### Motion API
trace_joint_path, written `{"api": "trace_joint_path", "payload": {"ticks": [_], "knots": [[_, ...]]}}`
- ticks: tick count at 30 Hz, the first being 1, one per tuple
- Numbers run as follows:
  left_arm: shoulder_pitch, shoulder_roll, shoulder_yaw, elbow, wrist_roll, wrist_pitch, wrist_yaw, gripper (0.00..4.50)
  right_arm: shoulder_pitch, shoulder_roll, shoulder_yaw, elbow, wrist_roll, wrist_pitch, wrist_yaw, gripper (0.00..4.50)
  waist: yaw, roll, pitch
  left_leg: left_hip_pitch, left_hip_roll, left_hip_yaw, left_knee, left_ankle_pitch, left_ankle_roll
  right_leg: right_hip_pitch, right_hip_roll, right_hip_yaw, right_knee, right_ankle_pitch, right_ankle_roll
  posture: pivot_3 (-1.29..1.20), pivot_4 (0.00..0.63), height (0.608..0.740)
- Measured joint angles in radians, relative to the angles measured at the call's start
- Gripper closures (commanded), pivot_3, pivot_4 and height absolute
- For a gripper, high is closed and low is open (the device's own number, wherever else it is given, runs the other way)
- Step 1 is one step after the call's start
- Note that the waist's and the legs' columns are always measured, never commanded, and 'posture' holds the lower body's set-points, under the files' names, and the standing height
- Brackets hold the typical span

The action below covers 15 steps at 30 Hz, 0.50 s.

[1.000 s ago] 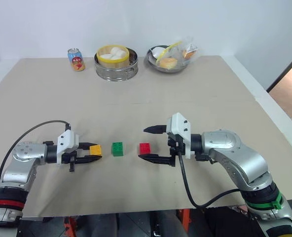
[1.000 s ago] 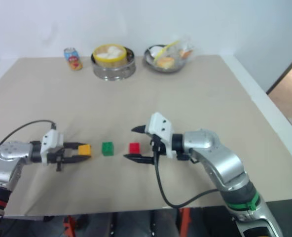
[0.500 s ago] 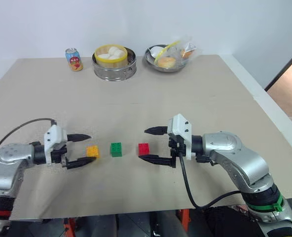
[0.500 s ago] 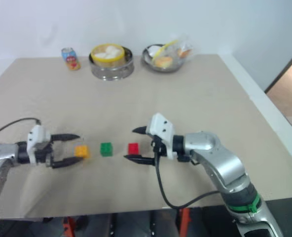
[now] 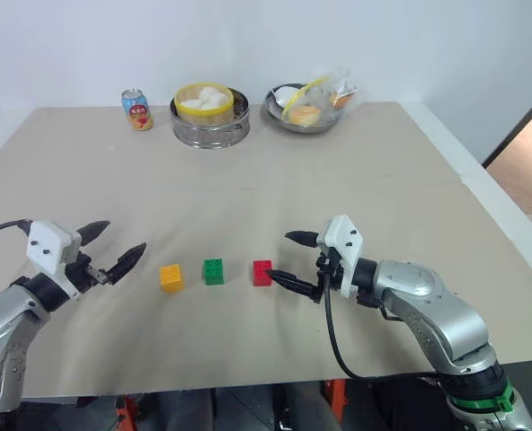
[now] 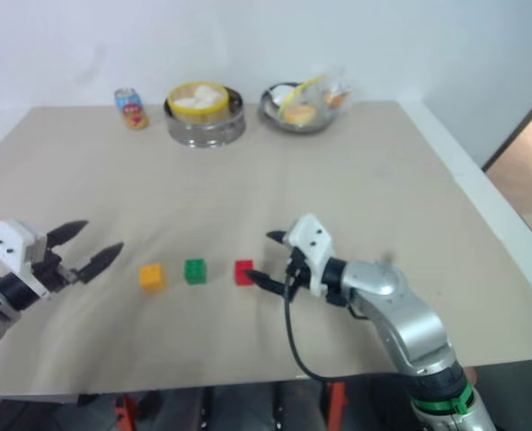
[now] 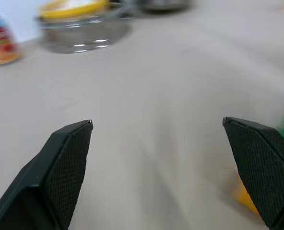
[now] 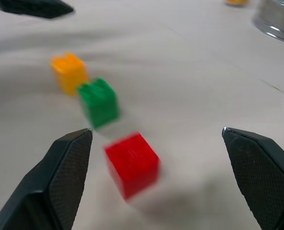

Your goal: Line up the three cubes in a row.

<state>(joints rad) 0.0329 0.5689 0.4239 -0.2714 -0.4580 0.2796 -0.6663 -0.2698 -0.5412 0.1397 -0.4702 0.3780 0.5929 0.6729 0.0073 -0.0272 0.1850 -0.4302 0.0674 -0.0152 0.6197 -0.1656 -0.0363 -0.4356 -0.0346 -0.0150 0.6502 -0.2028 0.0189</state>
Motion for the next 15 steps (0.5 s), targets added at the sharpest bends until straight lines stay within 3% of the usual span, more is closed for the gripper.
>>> {"api": "trace_joint_path", "payload": {"ticks": [6,11,15], "knots": [[0.037,-0.022,-0.03,0.034,0.077,-0.025,0.054,0.01,0.066,-0.011,-0.062,0.019,-0.018,-0.058,-0.014,0.0,-0.001,-0.001,-0.001,0.001,0.0,0.004,0.0,0.0,0.0,-0.001,0.0,0.005,0.0,0.001,0.001,0.0,0.15,0.74],[0.054,0.078,-0.037,0.12,0.083,-0.056,-0.081,0.01,0.064,-0.025,-0.162,0.044,0.061,-0.029,0.011,0.0,-0.001,-0.002,-0.001,0.001,0.0,0.005,0.0,0.0,-0.001,-0.002,0.0,0.005,0.0,0.001,0.0,0.0,0.15,0.74],[0.031,0.119,-0.039,0.16,0.079,-0.085,-0.16,0.01,0.064,-0.041,-0.165,0.066,0.052,-0.037,0.02,0.0,-0.001,-0.003,-0.001,0.001,0.0,0.006,0.0,-0.001,-0.001,-0.002,0.0,0.005,0.0,0.001,0.0,0.0,0.15,0.74]]}}
